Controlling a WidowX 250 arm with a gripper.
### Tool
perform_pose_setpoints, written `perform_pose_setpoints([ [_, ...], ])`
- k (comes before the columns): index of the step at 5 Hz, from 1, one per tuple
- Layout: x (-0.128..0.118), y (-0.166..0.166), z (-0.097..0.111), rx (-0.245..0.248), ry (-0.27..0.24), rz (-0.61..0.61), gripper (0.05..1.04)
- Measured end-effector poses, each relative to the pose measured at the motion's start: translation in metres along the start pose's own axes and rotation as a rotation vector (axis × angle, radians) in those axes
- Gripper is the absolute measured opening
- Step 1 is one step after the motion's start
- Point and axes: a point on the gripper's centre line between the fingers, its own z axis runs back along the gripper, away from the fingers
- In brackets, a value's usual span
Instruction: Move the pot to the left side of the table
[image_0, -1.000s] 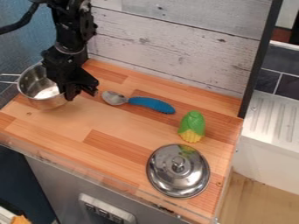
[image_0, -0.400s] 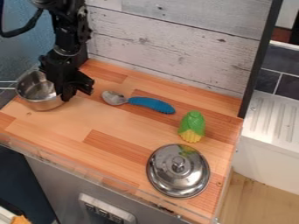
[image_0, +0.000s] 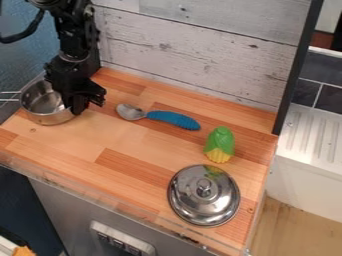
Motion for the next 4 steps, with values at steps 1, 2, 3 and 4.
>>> perform_pose_setpoints([
  [1, 0.003, -0.002, 0.002, -0.010, -0.033, -0.016, 0.551],
  [2, 0.002, 0.001, 0.005, -0.022, -0.042, -0.038, 0.864],
  [3, 0.002, 0.002, 0.010, -0.029, -0.054, -0.066, 1.019],
  [4, -0.003, 0.001, 0.041, -0.041, 0.007, -0.068, 1.011],
])
